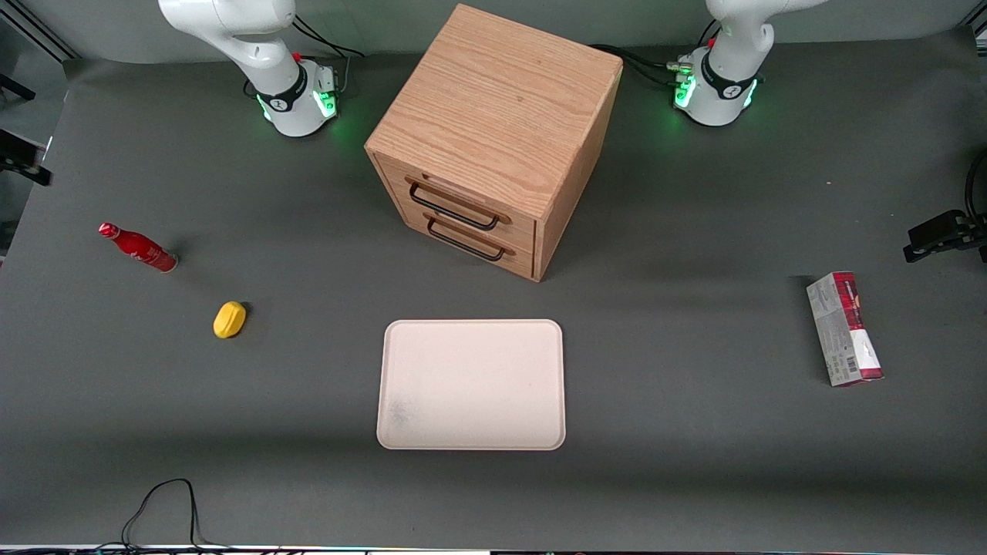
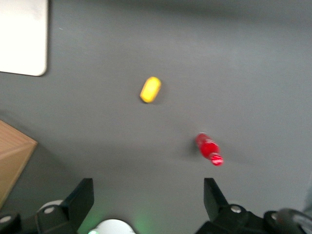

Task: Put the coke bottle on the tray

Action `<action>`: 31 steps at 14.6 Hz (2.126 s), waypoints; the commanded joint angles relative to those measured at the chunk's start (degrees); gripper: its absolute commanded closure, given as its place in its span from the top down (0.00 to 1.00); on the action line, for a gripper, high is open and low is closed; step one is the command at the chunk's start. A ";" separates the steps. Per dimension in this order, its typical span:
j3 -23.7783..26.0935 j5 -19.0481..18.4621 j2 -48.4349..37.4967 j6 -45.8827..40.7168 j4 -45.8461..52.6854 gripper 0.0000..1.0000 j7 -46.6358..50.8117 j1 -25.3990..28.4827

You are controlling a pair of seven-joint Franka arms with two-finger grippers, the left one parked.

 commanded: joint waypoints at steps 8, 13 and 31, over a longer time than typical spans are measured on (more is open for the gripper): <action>-16.84 -3.26 -9.65 20.84 -23.50 1.00 -17.52 0.70; -16.58 -3.26 -7.55 24.01 -26.93 1.00 -16.20 0.96; -17.81 -2.38 6.69 46.70 -39.60 1.00 -15.32 0.70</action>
